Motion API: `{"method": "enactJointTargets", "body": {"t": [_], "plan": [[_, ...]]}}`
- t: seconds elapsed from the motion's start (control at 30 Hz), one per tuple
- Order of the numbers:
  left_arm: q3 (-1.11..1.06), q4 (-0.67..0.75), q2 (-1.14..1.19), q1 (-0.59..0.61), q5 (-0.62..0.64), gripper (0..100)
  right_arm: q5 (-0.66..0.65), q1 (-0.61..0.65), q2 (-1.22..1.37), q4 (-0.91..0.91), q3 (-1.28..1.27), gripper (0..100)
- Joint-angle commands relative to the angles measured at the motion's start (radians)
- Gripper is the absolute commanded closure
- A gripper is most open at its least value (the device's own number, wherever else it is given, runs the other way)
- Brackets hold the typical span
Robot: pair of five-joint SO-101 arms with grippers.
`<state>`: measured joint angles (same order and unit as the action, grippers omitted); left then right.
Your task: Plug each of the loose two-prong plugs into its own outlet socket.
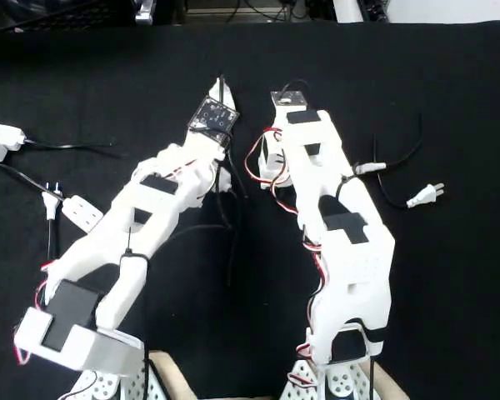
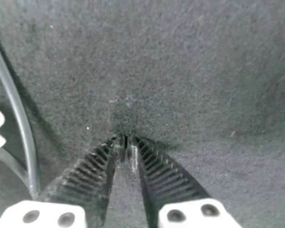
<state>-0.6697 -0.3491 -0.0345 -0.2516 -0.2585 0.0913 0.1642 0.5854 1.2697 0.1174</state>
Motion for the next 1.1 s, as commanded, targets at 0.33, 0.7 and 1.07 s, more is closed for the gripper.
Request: {"method": "enactJointTargets", "body": {"t": [0.33,0.7,1.07], "plan": [[0.044,-0.084,0.021,-0.012,0.006,97,0.009,-0.020,-0.004,-0.023,0.030,96.7],[0.030,-0.107,0.012,-0.071,0.089,97,0.009,-0.020,-0.004,-0.023,0.030,96.7],[0.079,-0.109,0.074,-0.087,0.118,97,0.009,-0.038,-0.008,-0.015,0.031,96.7]]}}
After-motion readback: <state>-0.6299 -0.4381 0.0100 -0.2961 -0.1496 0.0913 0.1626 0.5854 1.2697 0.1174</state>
